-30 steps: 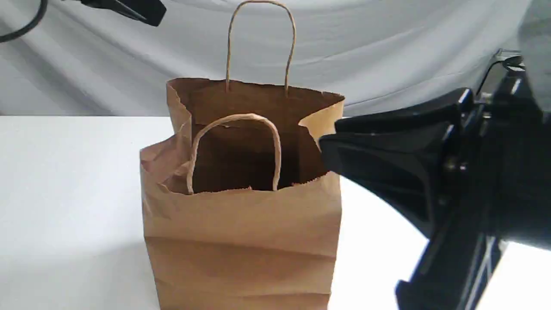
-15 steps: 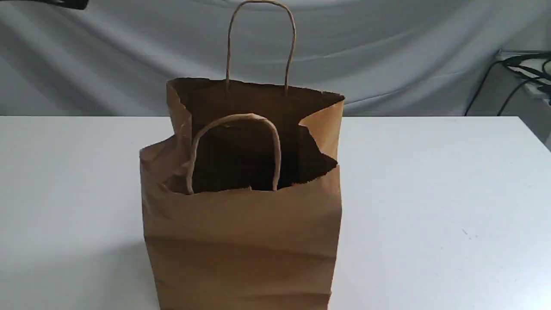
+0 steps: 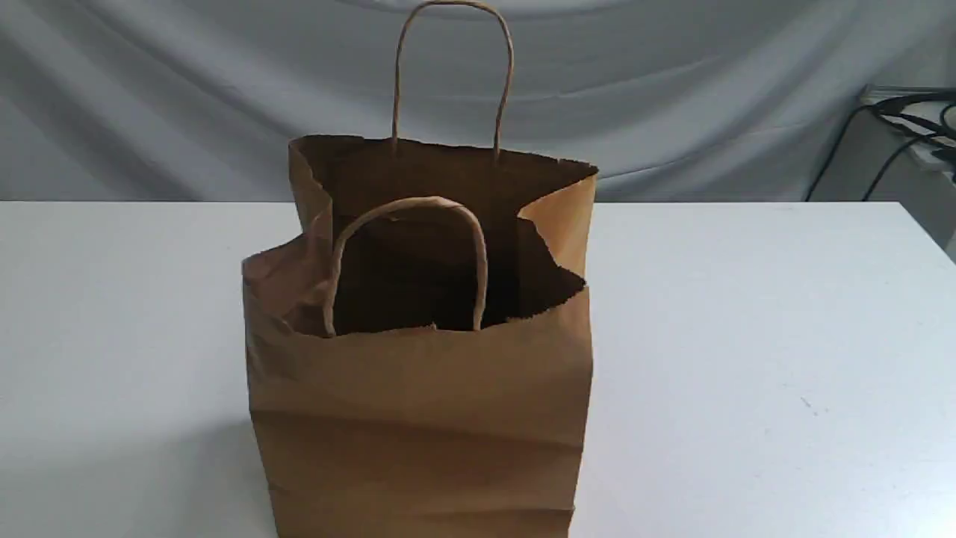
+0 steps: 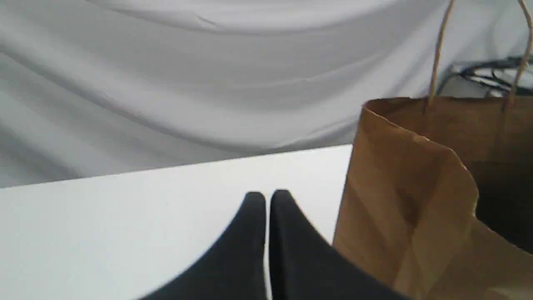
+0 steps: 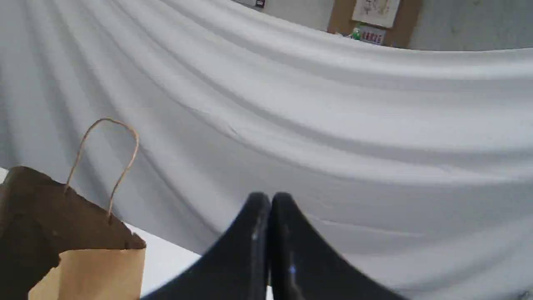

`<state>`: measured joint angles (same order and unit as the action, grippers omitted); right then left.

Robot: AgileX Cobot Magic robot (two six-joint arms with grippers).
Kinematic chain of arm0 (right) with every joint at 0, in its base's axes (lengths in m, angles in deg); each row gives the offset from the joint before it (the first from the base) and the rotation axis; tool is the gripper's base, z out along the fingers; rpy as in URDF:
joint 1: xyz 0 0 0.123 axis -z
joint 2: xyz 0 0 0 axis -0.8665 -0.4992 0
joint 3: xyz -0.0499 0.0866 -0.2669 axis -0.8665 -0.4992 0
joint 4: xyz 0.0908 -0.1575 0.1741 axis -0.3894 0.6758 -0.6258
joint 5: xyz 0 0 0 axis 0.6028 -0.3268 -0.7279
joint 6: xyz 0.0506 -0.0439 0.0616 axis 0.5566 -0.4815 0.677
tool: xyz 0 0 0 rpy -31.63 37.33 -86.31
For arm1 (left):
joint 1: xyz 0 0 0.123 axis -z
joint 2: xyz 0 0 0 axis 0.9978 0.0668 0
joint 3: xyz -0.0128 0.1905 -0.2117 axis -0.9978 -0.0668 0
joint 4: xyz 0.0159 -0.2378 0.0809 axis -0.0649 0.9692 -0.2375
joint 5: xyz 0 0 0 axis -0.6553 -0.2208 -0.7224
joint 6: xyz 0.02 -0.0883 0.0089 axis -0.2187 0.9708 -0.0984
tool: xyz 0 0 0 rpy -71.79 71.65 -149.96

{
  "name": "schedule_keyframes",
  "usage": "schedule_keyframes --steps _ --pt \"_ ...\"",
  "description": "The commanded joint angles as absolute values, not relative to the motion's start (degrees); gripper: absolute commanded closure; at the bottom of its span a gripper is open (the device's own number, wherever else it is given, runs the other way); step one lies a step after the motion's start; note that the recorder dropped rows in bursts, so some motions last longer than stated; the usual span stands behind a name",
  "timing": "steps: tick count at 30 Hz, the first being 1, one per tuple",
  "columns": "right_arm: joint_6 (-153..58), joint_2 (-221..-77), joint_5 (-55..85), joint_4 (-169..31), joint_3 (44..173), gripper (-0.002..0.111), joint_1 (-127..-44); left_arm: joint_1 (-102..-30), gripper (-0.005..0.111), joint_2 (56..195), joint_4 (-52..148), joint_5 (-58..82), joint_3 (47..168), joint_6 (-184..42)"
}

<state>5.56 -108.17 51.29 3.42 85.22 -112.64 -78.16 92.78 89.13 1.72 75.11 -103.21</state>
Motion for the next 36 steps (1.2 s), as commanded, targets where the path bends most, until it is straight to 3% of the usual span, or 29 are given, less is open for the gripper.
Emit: schedule_keyframes --steps 1,10,36 --pt "9.36 -108.11 51.35 5.28 81.77 0.108 -112.56 -78.19 0.107 87.31 90.67 8.39 71.43 -103.53" --pt "9.84 -108.11 47.62 -3.38 80.33 0.108 -112.56 -78.19 0.107 84.43 90.67 7.40 69.84 -103.09" --pt "11.77 -108.11 44.69 -2.28 79.65 0.108 -109.94 -78.19 0.107 84.43 90.67 7.41 69.84 -103.45"
